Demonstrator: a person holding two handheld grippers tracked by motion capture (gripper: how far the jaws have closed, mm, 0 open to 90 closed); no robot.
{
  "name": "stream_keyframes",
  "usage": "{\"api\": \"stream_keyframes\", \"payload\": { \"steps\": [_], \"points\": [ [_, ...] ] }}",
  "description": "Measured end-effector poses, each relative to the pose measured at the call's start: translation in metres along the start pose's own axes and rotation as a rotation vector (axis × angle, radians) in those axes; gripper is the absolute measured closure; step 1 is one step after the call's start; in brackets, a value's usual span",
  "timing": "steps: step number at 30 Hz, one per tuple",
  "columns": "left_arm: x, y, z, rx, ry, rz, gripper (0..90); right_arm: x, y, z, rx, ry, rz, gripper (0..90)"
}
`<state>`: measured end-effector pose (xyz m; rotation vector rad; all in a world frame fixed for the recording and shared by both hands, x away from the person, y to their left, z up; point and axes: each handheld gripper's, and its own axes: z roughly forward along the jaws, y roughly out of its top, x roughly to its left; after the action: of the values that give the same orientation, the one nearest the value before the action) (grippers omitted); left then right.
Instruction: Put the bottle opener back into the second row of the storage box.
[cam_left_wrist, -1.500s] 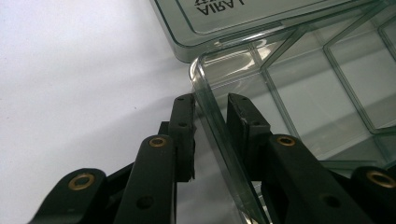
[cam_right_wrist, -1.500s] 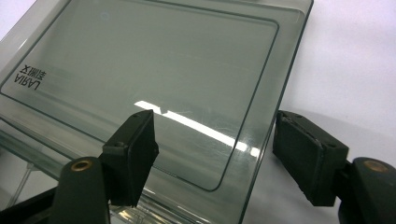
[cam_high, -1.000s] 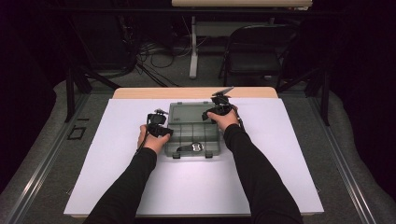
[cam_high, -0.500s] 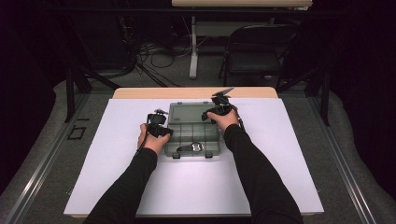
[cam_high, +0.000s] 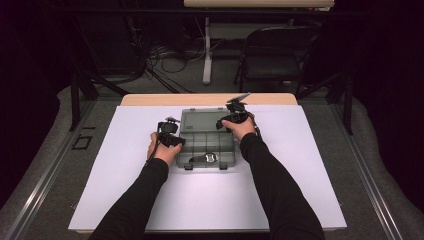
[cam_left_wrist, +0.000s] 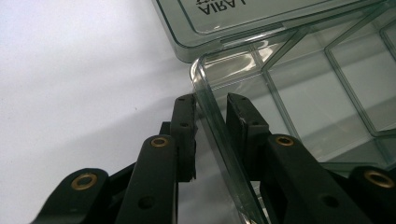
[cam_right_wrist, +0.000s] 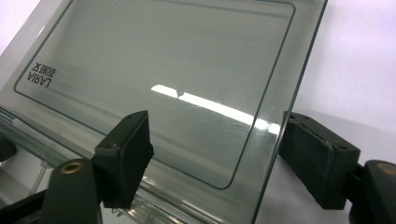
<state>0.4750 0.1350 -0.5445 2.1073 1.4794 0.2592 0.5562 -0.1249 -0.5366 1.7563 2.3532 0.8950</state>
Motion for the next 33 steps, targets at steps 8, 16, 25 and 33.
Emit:
{"api": "stream_keyframes", "payload": {
  "steps": [8, 16, 25, 33],
  "points": [
    [0.0, 0.0, 0.0, 0.0, 0.002, 0.007, 73.6, 0.001, 0.001, -0.008, -0.023, -0.004, -0.001, 29.1],
    [0.0, 0.0, 0.0, 0.003, 0.004, 0.012, 74.0, 0.002, 0.002, -0.016, -0.05, -0.008, -0.011, 32.2],
    [-0.001, 0.0, 0.0, 0.003, 0.009, 0.017, 74.2, 0.004, 0.002, -0.023, -0.067, -0.037, -0.026, 41.6],
    [-0.002, 0.0, 0.0, -0.001, 0.02, 0.023, 74.8, -0.001, -0.002, -0.032, -0.1, -0.027, -0.029, 51.7]
  ]
}}
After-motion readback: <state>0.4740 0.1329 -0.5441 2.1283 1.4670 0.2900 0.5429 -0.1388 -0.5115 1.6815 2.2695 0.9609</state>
